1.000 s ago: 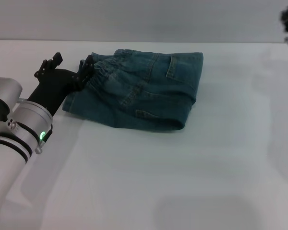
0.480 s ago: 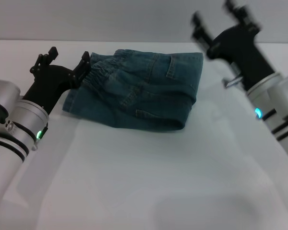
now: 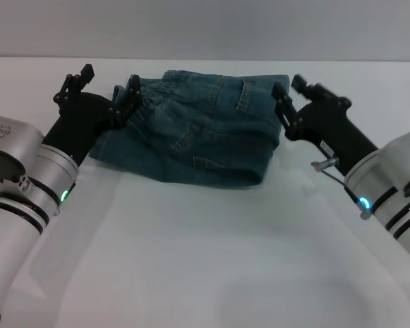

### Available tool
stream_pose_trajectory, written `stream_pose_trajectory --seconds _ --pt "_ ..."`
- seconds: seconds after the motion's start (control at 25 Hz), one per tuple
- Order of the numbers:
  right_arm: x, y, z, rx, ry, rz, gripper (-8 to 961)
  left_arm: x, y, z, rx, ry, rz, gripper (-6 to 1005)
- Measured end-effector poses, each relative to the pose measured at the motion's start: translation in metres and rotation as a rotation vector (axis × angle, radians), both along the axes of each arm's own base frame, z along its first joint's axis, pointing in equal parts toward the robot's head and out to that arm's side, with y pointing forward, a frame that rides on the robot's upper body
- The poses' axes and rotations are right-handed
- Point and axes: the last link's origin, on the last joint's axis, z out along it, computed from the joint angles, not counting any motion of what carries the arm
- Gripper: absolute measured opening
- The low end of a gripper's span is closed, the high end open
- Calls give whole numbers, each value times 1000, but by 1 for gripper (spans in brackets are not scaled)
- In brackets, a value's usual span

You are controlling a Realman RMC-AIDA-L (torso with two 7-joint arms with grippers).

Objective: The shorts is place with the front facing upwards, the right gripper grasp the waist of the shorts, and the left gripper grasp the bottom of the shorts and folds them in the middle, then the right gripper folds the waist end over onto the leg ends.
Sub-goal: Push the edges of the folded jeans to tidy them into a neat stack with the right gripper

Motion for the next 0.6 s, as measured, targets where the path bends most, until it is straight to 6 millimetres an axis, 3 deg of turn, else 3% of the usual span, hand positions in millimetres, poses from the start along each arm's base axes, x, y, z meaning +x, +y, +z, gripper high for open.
stream_pose_trajectory --seconds 0.4,0.6 --pt "-11 -16 -27 -122 -62 59 70 2 -6 -7 -27 5 -14 852" --pt "-10 -24 -37 -175 -101 72 10 0 -8 -7 -24 -2 -7 853"
